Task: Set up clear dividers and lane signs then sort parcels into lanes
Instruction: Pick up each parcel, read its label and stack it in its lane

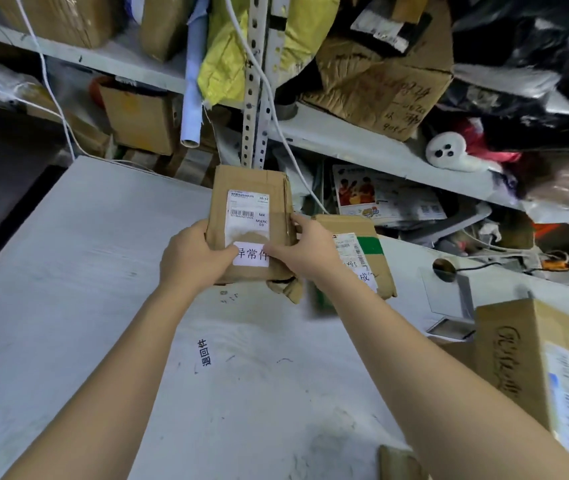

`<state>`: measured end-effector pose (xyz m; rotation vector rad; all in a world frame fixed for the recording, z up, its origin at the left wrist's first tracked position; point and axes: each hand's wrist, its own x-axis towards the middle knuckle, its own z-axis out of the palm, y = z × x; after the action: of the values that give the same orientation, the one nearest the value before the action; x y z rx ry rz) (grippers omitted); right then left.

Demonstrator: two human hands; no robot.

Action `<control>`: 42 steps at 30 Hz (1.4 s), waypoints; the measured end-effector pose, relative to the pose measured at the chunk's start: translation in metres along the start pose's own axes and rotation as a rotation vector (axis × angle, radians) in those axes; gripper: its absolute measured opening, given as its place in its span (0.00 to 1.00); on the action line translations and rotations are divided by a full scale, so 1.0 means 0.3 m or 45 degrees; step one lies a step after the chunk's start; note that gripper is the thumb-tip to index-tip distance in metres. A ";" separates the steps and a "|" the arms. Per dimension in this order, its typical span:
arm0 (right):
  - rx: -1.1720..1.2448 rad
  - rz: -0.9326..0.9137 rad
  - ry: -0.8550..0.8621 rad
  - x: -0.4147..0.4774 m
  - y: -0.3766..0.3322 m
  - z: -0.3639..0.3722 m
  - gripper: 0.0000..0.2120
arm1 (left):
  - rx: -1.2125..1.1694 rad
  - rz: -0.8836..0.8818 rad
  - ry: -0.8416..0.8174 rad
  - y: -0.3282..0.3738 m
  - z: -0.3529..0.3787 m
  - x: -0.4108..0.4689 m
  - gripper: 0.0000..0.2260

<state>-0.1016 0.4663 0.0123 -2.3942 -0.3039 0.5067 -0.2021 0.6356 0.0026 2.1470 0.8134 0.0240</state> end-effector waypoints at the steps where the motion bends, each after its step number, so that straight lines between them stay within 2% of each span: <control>1: -0.004 -0.013 0.014 -0.026 -0.011 -0.017 0.34 | 0.011 0.001 0.024 0.016 -0.017 -0.026 0.14; 3: -0.003 -0.034 0.053 -0.089 -0.034 -0.051 0.39 | 0.034 0.002 0.070 0.058 -0.053 -0.090 0.11; 5: 0.018 -0.052 0.071 -0.165 -0.057 -0.100 0.40 | 0.034 0.003 0.102 0.108 -0.089 -0.159 0.11; 10: 0.081 -0.116 0.120 -0.403 -0.074 -0.291 0.34 | 0.012 0.071 0.130 0.247 -0.138 -0.366 0.11; 14: 0.125 -0.141 0.171 -0.640 -0.035 -0.459 0.30 | -0.039 0.158 0.123 0.378 -0.127 -0.585 0.18; 19: 0.251 -0.118 0.314 -0.943 0.090 -0.683 0.29 | -0.103 0.327 0.123 0.588 -0.062 -0.898 0.22; 24: 0.329 -0.075 0.457 -1.204 0.266 -0.907 0.38 | -0.115 0.481 0.081 0.808 0.043 -1.189 0.19; 27: 0.367 -0.034 0.544 -1.338 0.367 -1.048 0.41 | -0.146 0.582 0.017 0.931 0.124 -1.316 0.18; 32: 0.361 0.055 0.713 -1.495 0.547 -1.280 0.41 | -0.235 0.692 -0.162 1.137 0.309 -1.445 0.17; 42: 0.381 0.362 0.917 -1.593 0.946 -1.719 0.39 | -0.354 0.898 -0.571 1.563 0.790 -1.526 0.20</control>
<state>-0.2838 -0.2006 0.3236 -2.1606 0.4062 -0.1982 -0.2427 0.0022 0.2905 1.9591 -0.2108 0.0170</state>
